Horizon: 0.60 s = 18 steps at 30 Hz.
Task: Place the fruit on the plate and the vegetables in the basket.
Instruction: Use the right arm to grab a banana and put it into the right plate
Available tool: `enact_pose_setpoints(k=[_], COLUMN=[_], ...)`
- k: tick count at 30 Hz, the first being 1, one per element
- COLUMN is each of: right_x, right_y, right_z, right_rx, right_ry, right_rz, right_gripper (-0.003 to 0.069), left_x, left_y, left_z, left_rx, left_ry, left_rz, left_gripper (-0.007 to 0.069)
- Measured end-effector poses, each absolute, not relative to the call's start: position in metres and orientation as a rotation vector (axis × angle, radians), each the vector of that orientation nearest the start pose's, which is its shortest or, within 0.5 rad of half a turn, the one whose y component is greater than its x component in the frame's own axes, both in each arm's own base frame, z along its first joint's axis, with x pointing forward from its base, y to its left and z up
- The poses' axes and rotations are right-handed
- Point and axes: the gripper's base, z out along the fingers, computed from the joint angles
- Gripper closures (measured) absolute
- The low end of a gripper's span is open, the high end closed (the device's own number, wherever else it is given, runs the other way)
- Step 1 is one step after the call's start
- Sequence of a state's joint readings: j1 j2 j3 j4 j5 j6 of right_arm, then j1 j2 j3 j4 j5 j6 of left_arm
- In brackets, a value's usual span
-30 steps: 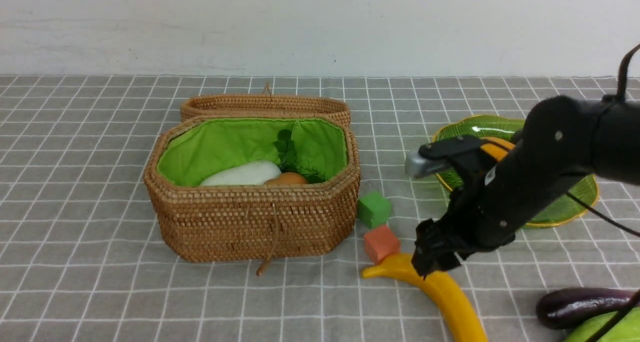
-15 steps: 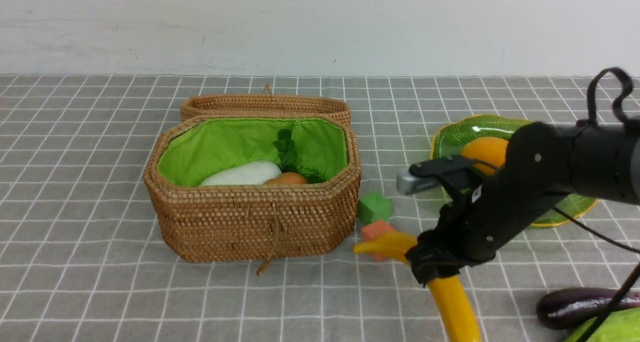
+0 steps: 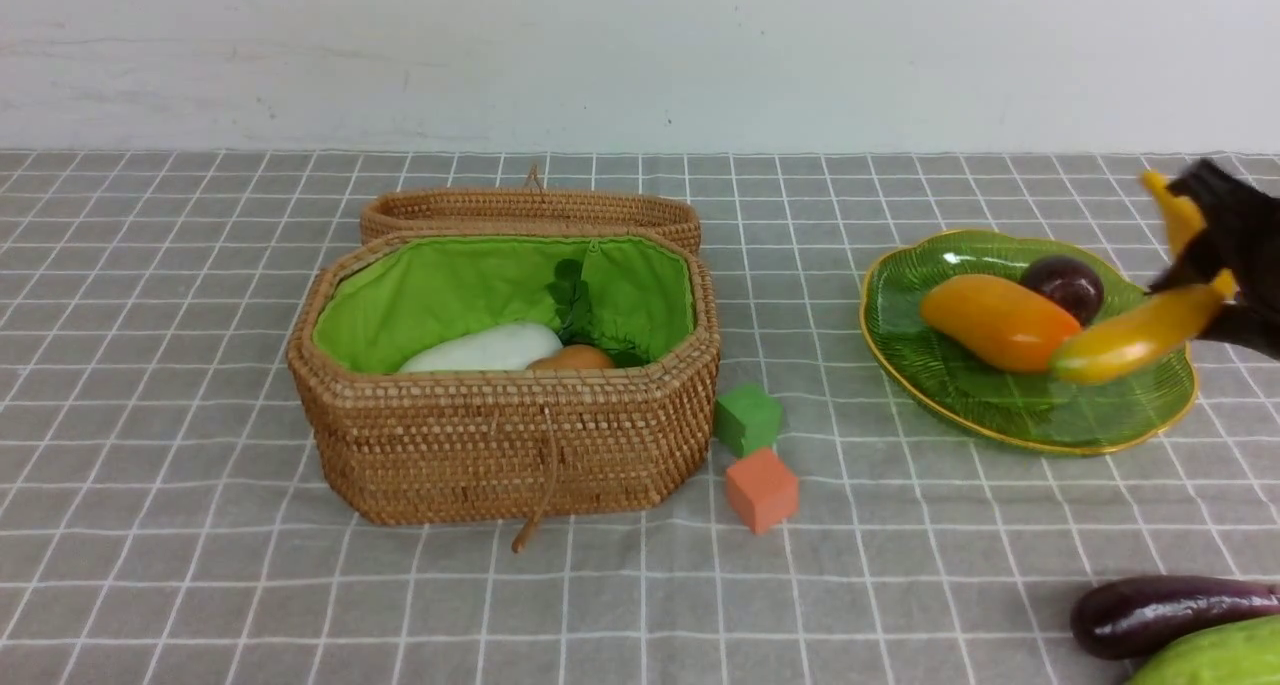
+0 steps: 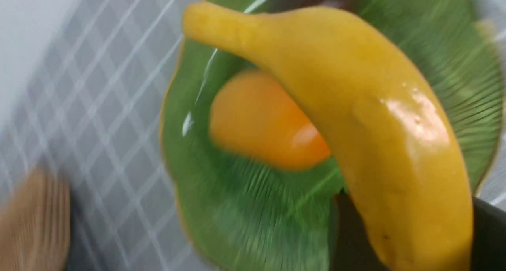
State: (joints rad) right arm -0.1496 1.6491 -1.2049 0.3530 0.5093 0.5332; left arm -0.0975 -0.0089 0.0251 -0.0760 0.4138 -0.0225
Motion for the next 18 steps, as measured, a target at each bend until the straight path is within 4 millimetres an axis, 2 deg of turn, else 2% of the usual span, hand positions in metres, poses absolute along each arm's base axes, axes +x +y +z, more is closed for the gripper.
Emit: enact_pose_setpoints(k=[1,8,11,12,18], right_x=[0.366,0.384,0.389,0.391,0.393], right_y=[-0.047,-0.051,-0.052,-0.051,-0.049], right_z=[0.257,0.214,0.203,0.2,0.203], right_rx=[1.183,1.288,1.272,1.225,1.016], right_ry=[2.173,2.179,2.187,2.205,2.261], right_rz=[0.517,0.517,0.517,0.511,0.489], right_gripper=[0.0339,0.0333,0.028,0.0233,0.0088], left_x=[0.051,0.051,0.051,0.051,0.051], left_y=[-0.008,-0.008,-0.008,-0.008,-0.008], left_z=[0.168,0.168,0.168,0.168,0.168], left_rx=[0.026,0.026,0.026,0.026,0.026], left_ry=[1.915,1.915,1.915,1.915,1.915], left_rz=[-0.157,-0.157,-0.157,-0.157,-0.157], left_gripper=[0.0387,0.0387,0.0387,0.0387,0.0387])
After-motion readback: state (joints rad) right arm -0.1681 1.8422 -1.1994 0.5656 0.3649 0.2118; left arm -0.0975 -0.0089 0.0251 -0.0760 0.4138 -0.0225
